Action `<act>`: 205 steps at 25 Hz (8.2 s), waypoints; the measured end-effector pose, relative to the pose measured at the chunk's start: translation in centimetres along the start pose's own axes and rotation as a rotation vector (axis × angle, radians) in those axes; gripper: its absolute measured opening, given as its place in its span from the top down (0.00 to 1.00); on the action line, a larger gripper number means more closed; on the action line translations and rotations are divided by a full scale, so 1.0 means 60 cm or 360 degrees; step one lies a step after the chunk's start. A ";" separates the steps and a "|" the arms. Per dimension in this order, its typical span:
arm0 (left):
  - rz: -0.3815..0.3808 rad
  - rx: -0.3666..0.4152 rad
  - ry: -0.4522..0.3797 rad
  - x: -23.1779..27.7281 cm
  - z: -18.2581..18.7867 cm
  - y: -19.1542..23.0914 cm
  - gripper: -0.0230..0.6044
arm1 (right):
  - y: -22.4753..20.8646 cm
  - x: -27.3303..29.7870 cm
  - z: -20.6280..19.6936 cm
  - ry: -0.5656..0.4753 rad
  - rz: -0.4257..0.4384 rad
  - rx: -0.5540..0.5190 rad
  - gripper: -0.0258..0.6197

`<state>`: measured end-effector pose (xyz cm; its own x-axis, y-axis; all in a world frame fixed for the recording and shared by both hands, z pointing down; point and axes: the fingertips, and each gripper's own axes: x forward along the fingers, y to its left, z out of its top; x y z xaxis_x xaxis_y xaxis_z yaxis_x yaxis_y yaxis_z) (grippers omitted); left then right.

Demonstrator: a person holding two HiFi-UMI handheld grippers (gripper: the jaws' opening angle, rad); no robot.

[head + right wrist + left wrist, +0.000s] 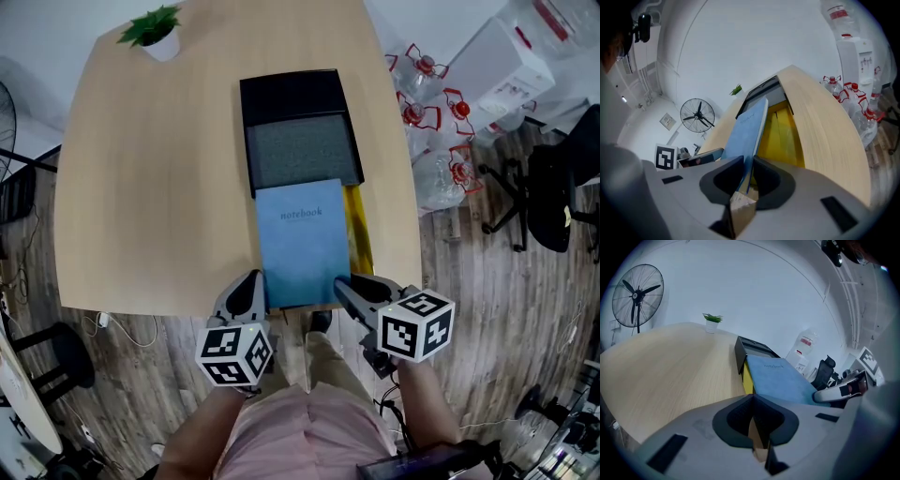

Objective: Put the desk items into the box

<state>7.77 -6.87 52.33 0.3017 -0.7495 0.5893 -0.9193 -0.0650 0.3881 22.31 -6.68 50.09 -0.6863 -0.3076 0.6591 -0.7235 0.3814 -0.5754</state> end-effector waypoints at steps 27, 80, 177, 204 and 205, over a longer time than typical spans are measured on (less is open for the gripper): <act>-0.0112 0.0164 -0.0087 -0.031 0.012 -0.078 0.95 | -0.025 -0.017 -0.002 -0.0045 -0.0113 -0.0090 0.83; -0.0047 0.0244 -0.0035 -0.029 -0.006 -0.054 0.95 | 0.009 -0.022 -0.073 0.0248 0.0155 -0.0012 0.90; 0.0027 0.0322 0.0041 -0.050 -0.067 -0.064 0.95 | -0.013 0.002 -0.040 0.0003 -0.0138 -0.0317 0.95; -0.0021 0.0464 -0.0532 -0.154 0.128 -0.179 0.95 | 0.084 -0.161 0.082 -0.0576 -0.0158 -0.0583 0.95; -0.0028 0.0485 -0.0594 -0.163 0.149 -0.195 0.95 | 0.095 -0.180 0.093 -0.0636 -0.0171 -0.0644 0.95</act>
<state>13.34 -4.68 35.67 0.2576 -0.9283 0.2681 -0.9640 -0.2278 0.1375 25.18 -6.04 36.98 -0.6422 -0.6384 0.4242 -0.7586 0.6088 -0.2323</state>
